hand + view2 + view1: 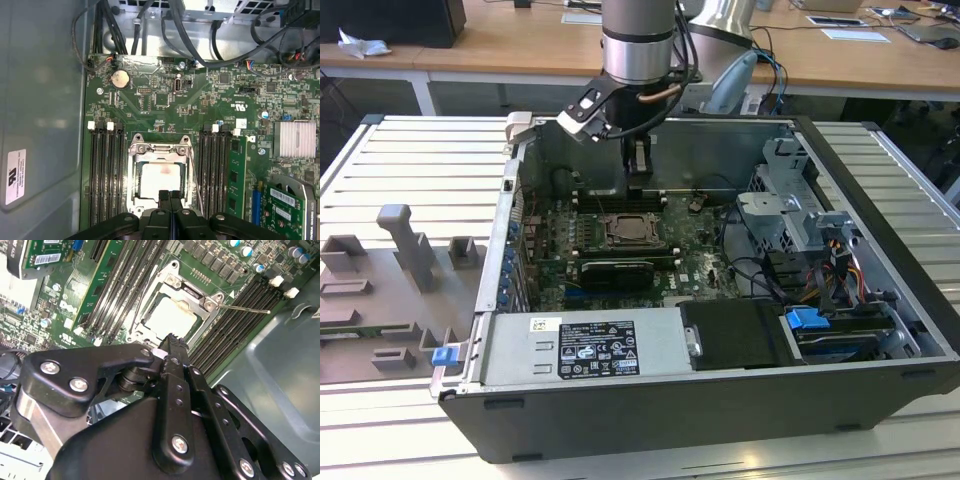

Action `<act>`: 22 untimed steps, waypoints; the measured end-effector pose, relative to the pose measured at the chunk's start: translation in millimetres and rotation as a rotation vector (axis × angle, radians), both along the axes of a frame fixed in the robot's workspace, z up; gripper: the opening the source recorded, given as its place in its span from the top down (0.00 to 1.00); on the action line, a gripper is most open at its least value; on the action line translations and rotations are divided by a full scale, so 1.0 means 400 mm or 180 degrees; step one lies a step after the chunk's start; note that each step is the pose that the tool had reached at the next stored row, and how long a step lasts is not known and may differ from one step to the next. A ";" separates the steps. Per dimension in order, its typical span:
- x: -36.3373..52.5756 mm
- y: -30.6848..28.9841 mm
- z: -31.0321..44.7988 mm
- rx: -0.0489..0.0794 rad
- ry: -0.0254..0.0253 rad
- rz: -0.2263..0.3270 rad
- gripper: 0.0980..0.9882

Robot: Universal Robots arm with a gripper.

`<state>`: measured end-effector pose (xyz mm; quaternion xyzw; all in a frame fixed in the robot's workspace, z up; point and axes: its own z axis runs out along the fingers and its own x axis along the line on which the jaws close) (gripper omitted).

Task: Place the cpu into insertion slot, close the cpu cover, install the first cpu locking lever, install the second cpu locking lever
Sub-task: 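Install the first cpu locking lever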

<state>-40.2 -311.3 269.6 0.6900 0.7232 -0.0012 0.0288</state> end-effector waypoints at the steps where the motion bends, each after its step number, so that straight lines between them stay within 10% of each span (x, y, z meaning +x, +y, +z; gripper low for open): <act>1: 0.000 0.000 0.000 -0.0001 0.0000 0.0037 0.99; 22: -0.001 0.000 -0.001 -0.0003 0.0000 0.0672 0.99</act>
